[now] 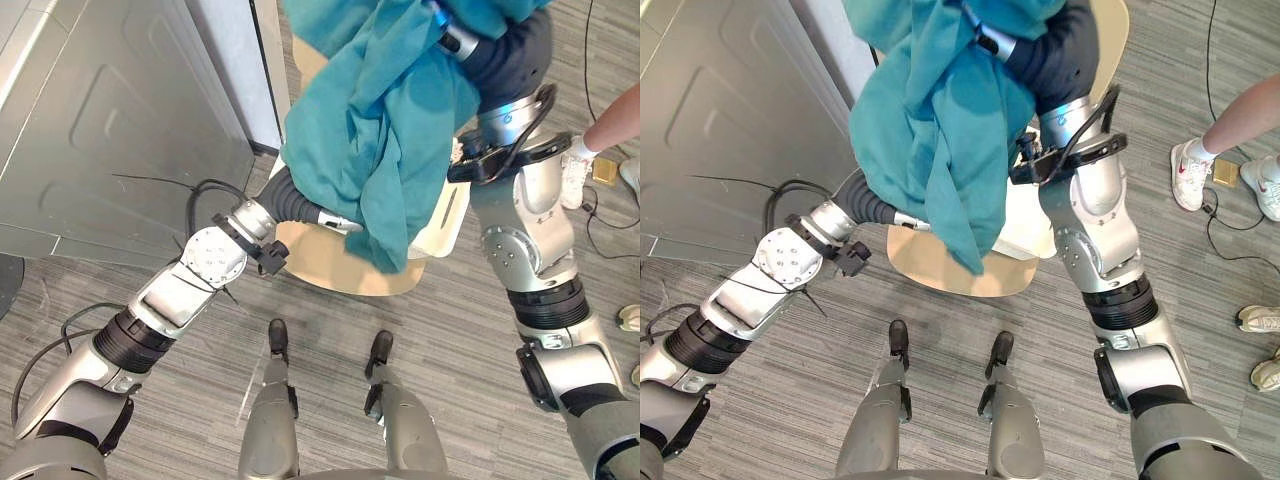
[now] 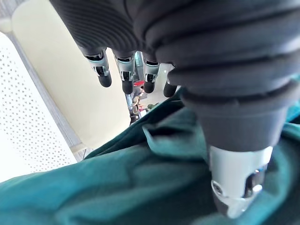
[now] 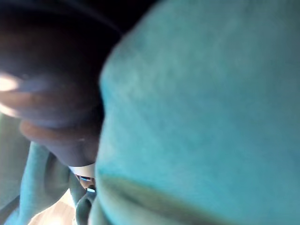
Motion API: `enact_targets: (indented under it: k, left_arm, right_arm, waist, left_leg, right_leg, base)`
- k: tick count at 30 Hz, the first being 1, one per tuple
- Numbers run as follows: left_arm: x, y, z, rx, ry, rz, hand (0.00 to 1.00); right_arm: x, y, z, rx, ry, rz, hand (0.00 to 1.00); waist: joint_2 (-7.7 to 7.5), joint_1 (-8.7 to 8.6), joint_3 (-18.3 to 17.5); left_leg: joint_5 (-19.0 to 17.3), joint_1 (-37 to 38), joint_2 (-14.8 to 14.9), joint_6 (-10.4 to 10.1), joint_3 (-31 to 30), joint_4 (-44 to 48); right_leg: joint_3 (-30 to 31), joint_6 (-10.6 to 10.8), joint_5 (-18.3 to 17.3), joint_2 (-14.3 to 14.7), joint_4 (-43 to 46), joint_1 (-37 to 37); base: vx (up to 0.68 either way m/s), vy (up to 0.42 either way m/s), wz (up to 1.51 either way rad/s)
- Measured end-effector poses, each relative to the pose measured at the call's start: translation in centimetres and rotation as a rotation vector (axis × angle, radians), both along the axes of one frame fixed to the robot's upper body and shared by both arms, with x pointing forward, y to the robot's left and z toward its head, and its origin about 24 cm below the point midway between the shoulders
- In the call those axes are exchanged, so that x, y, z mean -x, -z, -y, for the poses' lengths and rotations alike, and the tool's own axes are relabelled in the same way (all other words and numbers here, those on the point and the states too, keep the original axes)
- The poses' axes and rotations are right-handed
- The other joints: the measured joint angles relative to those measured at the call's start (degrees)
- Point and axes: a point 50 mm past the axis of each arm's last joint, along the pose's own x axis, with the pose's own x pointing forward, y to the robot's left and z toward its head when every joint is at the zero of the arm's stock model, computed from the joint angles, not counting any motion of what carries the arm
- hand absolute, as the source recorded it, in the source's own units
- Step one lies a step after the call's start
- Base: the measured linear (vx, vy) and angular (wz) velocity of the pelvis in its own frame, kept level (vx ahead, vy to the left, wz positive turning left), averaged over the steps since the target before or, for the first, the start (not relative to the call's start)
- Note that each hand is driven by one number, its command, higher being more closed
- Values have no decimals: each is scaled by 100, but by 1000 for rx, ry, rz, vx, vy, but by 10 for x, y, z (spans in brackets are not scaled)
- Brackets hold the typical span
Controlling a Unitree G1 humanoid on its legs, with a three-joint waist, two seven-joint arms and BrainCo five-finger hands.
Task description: Pick up the laundry basket with both hands and put the clothes into the washing machine.
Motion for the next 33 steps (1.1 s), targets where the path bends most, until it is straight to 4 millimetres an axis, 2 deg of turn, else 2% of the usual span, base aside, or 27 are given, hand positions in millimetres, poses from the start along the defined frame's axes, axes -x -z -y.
enact_targets:
  k: [8, 12, 15, 19, 22, 28, 33]
  left_arm:
    - [0, -13, -11, -23, -140, 182, 0]
    - [1, -14, -5, -41, -151, 231, 0]
    - [-1, -21, -1, -62, -162, 285, 0]
    - [-6, -30, 10, 5, -146, 295, 0]
    - [-9, -27, 18, 103, -81, 204, 0]
    - [-12, -13, 33, 303, 143, -126, 0]
    - [-13, -15, 40, 360, 231, -226, 0]
  right_arm:
    - [5, -4, 4, 2, 22, 51, 100]
    - [5, -4, 3, 1, 18, 52, 100]
    - [5, -3, 1, -4, 11, 49, 100]
    - [5, -1, -5, -34, -23, 38, 100]
    - [5, 0, -9, -49, -44, 31, 100]
    - [8, -2, -25, -34, -100, 34, 100]
    - [9, 1, -37, -26, -142, 16, 100]
  waist:
    - [40, -15, 29]
    - [82, -12, 110]
    - [86, -13, 192]
    - [88, -14, 198]
    - [88, -15, 198]
    - [89, -35, 199]
    - [89, -23, 199]
  left_leg:
    - [0, -45, -8, 0, 2, 0]
    - [0, -46, -9, 0, 2, 0]
    - [0, -47, -12, 1, 3, 0]
    - [0, -52, -12, 1, -3, 0]
    - [0, -53, -13, 1, -12, 0]
    - [1, -54, -12, 1, -20, 0]
    - [1, -56, -12, 1, -33, 0]
  right_leg:
    - [15, 1, 2, -10, 1, -61]
    - [17, 1, 2, -9, 2, -60]
    - [22, 3, 6, -11, 3, -65]
    - [19, 3, 5, -11, 1, -66]
    - [14, 3, 5, -10, -3, -66]
    - [12, 3, 6, -8, -6, -65]
    - [4, 3, 6, -9, -6, -64]
  base:
    - [2, -1, 0]
    - [0, 0, 0]
    - [0, 0, 0]
    - [0, 0, 0]
    - [0, 0, 0]
    - [0, 0, 0]
    - [0, 0, 0]
